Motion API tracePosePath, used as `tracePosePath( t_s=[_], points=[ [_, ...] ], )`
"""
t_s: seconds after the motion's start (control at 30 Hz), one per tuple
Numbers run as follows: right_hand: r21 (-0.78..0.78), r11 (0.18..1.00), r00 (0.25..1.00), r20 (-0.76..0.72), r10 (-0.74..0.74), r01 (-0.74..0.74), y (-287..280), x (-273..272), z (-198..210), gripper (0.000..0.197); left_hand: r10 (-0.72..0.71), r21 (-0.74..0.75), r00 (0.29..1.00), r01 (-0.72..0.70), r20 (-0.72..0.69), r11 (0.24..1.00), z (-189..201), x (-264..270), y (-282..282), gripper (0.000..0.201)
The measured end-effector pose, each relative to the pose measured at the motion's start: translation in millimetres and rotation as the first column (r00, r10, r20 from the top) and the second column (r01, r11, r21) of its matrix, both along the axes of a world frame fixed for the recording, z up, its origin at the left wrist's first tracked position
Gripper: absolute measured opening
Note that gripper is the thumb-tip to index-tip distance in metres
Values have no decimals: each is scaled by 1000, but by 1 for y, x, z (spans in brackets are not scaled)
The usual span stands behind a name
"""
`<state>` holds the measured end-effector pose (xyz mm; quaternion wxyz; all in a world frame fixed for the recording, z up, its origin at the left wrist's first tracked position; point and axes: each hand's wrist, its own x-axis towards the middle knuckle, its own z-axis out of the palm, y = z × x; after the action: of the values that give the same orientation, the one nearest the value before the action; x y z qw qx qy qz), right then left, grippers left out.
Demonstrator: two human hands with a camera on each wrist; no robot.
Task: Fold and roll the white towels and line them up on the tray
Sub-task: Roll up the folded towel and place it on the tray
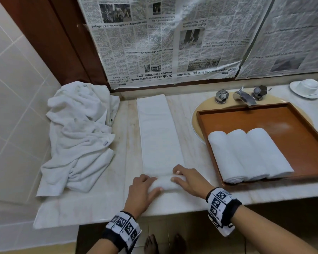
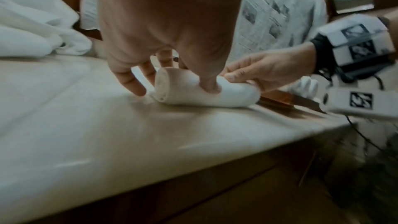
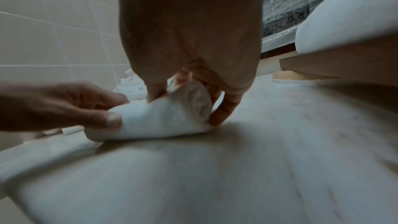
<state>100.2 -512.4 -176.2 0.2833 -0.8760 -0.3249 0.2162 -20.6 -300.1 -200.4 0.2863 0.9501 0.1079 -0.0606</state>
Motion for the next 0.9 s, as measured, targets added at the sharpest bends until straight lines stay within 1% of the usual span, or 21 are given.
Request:
tracePosePath(
  t_s=[0.03, 0.07, 0.1, 0.17, 0.23, 0.3, 0.33, 0.4, 0.43, 0.5, 0.53, 0.6, 0.63, 0.67, 0.7, 0.73, 0.77, 0.8, 0.83, 0.9],
  points=[
    [-29, 999, 989, 142, 32, -28, 1, -3, -2, 25, 34, -57, 999, -35, -22, 998, 2, 3, 2, 77],
    [-63, 996, 950, 303, 72, -55, 3, -7, -5, 24, 56, -101, 998, -59, -30, 993, 5, 7, 4, 77],
    [-109, 991, 902, 417, 113, -74, 5, -12, -6, 26, 69, -129, 997, -72, -25, 989, 8, 11, 5, 76],
    [-155, 986, 870, 477, 126, -57, 7, -22, -8, 31, 91, -163, 996, -93, -18, 982, 13, 18, 5, 70],
    [-178, 982, 870, 474, 134, -55, 7, -25, -13, 43, 133, -193, 991, -127, 16, 973, 13, 20, 5, 52],
    [-204, 976, 886, 434, 165, -81, 7, -21, -13, 46, 162, -195, 985, -148, 59, 970, 12, 18, 2, 42],
    [-186, 979, 907, 395, 147, -78, 6, -16, -11, 44, 158, -161, 985, -145, 70, 976, 11, 16, -1, 41],
    [-130, 990, 969, 229, 92, -63, 9, -6, -7, 42, 101, 11, 989, -102, 110, 995, 9, 10, -7, 42],
    [-96, 994, 985, 162, 58, -43, 11, -1, -4, 43, 40, 101, 989, -54, 142, 993, 8, 7, -10, 44],
    [-81, 996, 998, 47, 28, -25, 16, 8, 3, 44, -46, 195, 982, 9, 183, 981, 8, 5, -11, 47],
    [-86, 996, 999, -16, 37, -38, 17, 13, 6, 43, -54, 208, 984, 18, 172, 978, 8, 6, -10, 46],
    [-124, 989, 990, -127, 59, -75, 16, 21, 11, 40, -45, 171, 995, 29, 92, 985, 12, 11, -5, 46],
    [-117, 991, 983, -180, 36, -58, 14, 23, 12, 36, -48, 136, 997, 39, 59, 990, 13, 14, -1, 47],
    [-81, 997, 979, -202, -8, -8, 13, 23, 12, 33, -47, 87, 998, 43, 41, 995, 13, 17, 4, 48],
    [-47, 998, 982, -180, -55, 47, 12, 22, 11, 29, -37, 17, 999, 37, 18, 999, 15, 21, 7, 49],
    [-37, 996, 994, -70, -84, 82, 13, 19, 11, 26, -17, -51, 1000, 17, -4, 999, 17, 24, 10, 50],
    [-47, 996, 987, 143, -69, 76, 14, 15, 10, 23, 3, -107, 999, -7, -36, 994, 19, 27, 12, 53],
    [-69, 997, 938, 347, -17, 43, 16, 11, 5, 24, 19, -153, 997, -31, -76, 988, 20, 31, 15, 59],
    [-95, 995, 888, 459, 44, 0, 16, 4, 2, 28, 35, -189, 993, -56, -116, 980, 22, 34, 15, 68],
    [-167, 984, 861, 489, 142, -68, 16, -6, -5, 41, 46, -216, 986, -80, -157, 973, 25, 38, 17, 82]
  ],
)
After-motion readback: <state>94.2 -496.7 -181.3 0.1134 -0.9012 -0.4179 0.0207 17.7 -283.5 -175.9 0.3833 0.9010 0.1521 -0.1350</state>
